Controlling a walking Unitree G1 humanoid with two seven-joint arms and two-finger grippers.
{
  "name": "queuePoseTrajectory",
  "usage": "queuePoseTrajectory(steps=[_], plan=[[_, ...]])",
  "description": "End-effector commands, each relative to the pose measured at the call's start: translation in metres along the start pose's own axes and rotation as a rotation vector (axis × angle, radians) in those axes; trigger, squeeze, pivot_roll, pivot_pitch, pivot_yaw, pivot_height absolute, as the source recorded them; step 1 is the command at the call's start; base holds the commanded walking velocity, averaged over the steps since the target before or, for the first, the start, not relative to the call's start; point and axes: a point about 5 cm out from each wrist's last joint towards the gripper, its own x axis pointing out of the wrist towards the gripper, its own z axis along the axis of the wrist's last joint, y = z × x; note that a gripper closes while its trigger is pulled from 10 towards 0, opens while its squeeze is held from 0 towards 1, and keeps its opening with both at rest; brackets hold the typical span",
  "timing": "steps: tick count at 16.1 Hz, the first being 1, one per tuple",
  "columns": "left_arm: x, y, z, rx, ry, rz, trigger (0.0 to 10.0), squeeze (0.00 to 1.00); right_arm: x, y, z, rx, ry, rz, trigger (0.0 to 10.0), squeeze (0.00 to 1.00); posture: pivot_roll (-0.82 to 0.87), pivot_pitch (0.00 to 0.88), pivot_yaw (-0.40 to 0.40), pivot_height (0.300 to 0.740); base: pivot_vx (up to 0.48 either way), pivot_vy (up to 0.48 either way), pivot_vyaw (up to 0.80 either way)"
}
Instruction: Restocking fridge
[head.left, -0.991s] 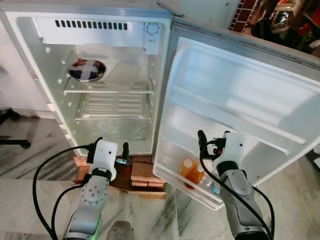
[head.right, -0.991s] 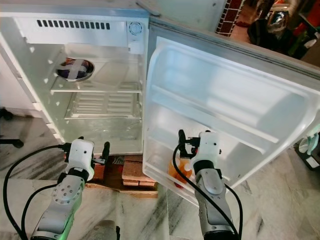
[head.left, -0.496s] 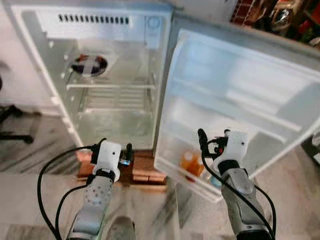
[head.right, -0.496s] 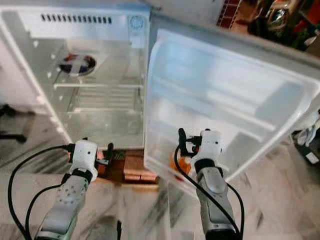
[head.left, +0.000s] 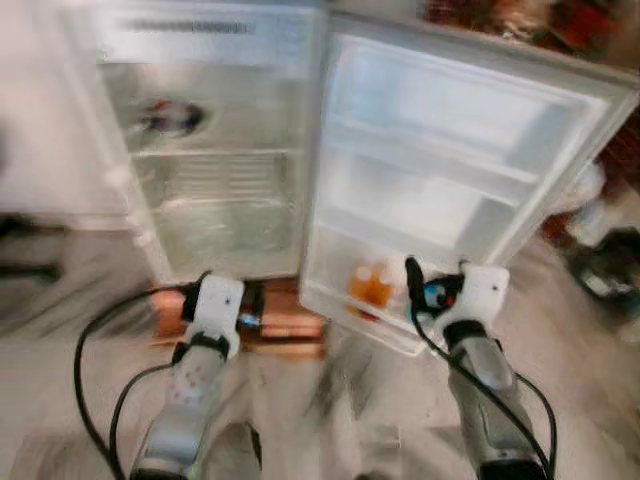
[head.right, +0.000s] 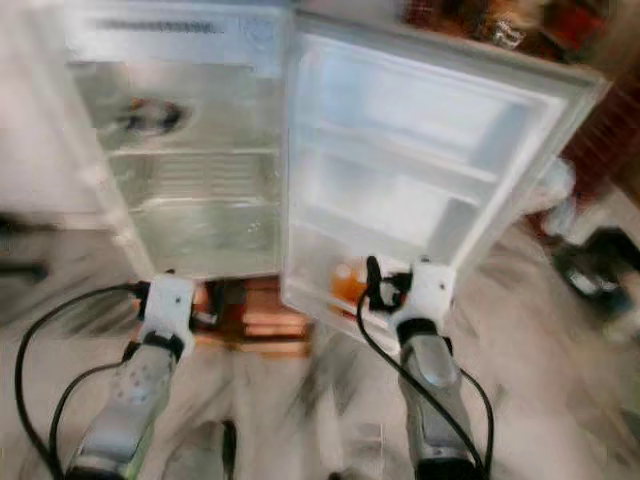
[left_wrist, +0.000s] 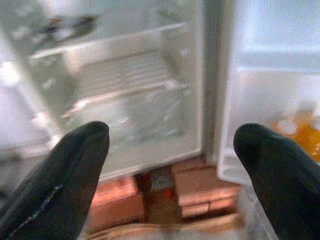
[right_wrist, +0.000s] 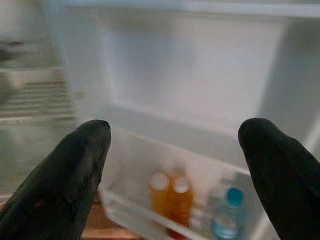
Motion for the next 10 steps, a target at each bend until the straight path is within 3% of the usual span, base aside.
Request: queuePoseTrajectory(steps=[1, 7, 10], plan=[[-0.0002, -0.0026, -0.0039, 0.015, 0.024, -0.014, 10.0, 0.0, -0.004, -0.0057, -0.0037, -0.005, 0.013, -0.023, 10.0, 0.0, 0.15, 0.049, -0.058, 0.74, -0.341, 0.0, -0.8], [0.0032, 0.0017, -0.0015, 0.031, 0.016, -0.005, 10.0, 0.0, -0.0018, -0.0056, -0.0029, -0.009, 0.006, -0.025, 10.0, 0.0, 0.15, 0.048, -0.056, 0.74, -0.334, 0.0, -0.78], [0.005, 0.0051, 0.0002, 0.056, 0.005, 0.005, 10.0, 0.0, 0.0003, -0.0028, -0.0005, -0.011, -0.008, -0.007, 10.0, 0.0, 0.15, 0.058, -0.062, 0.74, 0.0, 0.0, 0.0]])
